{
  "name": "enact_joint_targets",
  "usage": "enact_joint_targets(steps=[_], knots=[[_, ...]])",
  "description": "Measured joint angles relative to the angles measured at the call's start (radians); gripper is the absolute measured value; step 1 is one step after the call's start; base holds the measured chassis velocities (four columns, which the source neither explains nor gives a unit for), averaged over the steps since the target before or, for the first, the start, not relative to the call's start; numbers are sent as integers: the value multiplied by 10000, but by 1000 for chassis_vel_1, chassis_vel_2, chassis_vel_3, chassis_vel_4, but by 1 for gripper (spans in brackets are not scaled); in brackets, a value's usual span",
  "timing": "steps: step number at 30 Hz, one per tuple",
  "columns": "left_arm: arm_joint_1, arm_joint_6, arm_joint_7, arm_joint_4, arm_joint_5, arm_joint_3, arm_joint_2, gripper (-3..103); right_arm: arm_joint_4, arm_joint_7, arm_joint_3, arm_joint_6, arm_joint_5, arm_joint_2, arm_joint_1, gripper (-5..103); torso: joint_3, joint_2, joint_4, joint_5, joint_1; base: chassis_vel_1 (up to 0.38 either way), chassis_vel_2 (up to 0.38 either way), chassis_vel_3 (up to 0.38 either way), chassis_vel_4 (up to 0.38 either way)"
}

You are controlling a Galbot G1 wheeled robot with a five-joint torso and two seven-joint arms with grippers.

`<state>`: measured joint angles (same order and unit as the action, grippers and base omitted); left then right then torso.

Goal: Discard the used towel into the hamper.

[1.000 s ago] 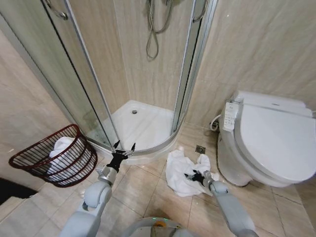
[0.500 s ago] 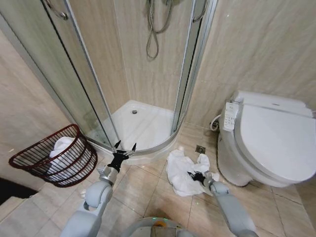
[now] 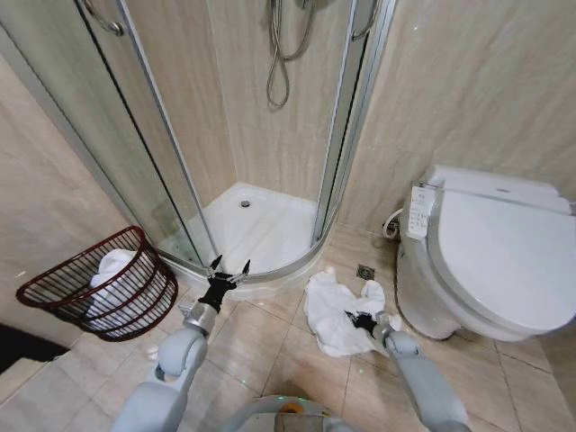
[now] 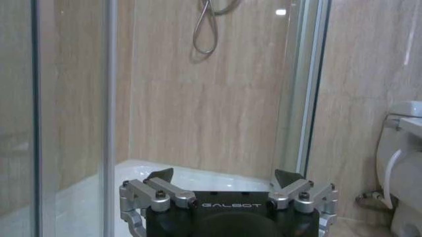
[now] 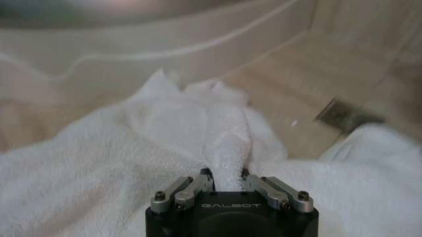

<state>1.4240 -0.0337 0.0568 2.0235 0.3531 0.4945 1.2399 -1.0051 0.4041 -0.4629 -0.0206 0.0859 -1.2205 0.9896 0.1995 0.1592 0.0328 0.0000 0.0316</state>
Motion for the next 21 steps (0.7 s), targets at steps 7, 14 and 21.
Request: enact_joint_targets(steps=[7, 14, 21], knots=[[-42, 13, 0, -6, -4, -41, 10, 100, -1420, -1589, -281, 441, -116, -80, 466, 16, 0, 0, 0, 1, 0, 0, 0, 0, 0], [-46, 48, 0, -40, -4, -42, 19, 100, -2971, -2596, -479, 977, -589, -135, 1128, 16, 0, 0, 0, 1, 0, 0, 0, 0, 0], [-59, 105, -6, -39, -13, -101, 50, 100, -4562, -3220, -656, 1289, -1055, -197, 1897, 16, 0, 0, 1, 0, 0, 0, 0, 0, 0]])
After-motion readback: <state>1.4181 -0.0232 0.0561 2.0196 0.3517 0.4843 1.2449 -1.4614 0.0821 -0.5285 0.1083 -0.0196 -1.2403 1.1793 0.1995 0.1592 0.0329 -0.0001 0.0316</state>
